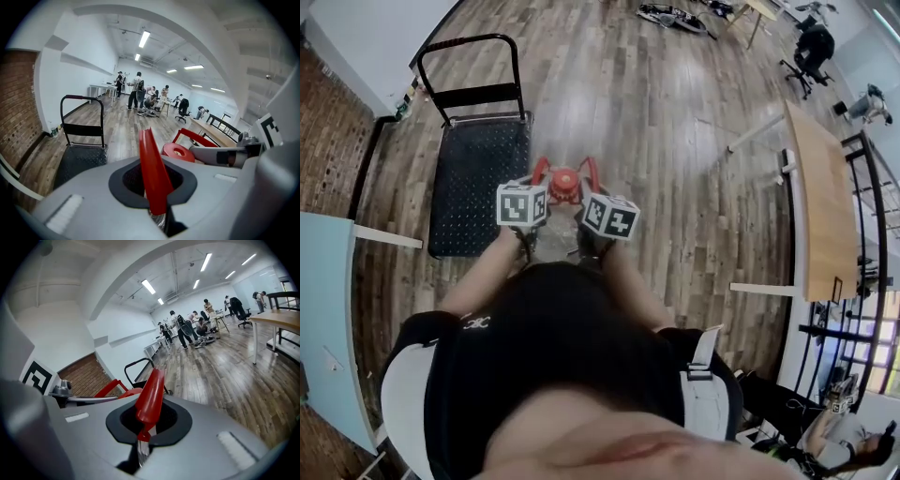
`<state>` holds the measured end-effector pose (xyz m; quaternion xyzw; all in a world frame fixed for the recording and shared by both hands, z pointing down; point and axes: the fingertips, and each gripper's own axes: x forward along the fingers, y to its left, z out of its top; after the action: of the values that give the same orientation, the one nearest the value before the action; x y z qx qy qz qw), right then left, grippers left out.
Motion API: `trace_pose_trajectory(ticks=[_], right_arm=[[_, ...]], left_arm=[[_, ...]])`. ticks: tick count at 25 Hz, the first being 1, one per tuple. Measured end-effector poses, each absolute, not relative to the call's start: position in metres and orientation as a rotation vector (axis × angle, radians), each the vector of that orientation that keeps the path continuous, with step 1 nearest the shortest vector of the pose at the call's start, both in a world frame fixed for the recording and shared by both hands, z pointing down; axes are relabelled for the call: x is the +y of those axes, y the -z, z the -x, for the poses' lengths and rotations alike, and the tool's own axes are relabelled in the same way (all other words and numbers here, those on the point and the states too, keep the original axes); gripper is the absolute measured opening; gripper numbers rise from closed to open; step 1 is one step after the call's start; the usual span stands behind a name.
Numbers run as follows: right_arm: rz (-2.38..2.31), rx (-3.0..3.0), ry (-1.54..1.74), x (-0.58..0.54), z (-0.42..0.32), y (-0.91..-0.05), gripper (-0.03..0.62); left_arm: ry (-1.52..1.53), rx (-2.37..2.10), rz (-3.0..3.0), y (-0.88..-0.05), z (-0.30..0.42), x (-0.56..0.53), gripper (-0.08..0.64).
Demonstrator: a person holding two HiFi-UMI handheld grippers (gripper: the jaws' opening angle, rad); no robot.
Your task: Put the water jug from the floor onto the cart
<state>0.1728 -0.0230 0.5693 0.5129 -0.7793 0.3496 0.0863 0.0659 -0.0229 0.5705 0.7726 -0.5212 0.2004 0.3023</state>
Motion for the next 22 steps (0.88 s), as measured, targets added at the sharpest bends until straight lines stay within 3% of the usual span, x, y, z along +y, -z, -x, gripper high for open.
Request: trace_pose_trajectory(ticks=[22], right_arm=[[-1.265,-2.499,-1.067,-0.201,-0.238,-0.55,0.015]], left_arm=[[-0.465,-1.543,-1.91,-0.553,-0.132,-0.171,0.029]])
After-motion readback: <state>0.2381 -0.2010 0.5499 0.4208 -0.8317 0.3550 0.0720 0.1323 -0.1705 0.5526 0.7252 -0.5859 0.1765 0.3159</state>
